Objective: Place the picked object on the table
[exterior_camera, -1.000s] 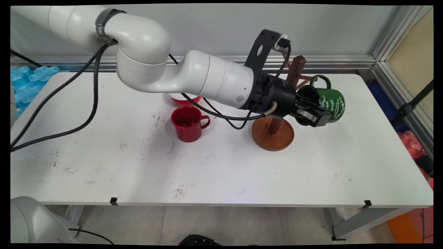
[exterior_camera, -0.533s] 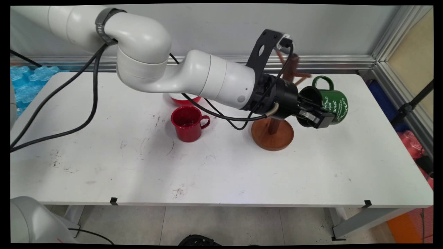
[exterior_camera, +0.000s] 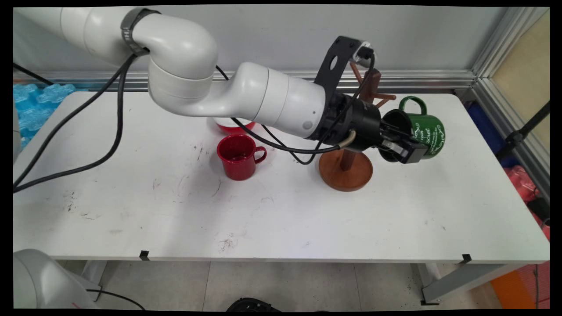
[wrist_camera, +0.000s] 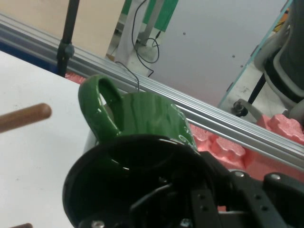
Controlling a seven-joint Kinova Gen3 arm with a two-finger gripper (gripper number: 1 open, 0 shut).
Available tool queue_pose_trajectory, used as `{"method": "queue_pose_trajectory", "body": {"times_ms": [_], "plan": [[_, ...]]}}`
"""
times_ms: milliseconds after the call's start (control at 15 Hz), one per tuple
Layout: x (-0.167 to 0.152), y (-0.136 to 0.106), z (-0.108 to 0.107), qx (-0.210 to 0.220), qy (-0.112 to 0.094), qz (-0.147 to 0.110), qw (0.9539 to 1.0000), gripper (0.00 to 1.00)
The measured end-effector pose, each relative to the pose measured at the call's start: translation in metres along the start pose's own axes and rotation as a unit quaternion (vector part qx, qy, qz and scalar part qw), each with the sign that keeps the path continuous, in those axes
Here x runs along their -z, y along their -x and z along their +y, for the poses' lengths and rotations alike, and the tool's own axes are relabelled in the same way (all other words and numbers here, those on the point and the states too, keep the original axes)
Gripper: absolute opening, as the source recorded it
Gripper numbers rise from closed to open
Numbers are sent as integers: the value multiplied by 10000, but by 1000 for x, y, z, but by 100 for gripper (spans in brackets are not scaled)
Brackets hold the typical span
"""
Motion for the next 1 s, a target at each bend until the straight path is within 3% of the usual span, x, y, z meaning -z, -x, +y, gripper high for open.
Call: {"method": "queue_pose_trajectory", "body": {"times_ms": [1000], "plan": [[29, -5, -13, -284, -76, -394, 9988, 0]]}}
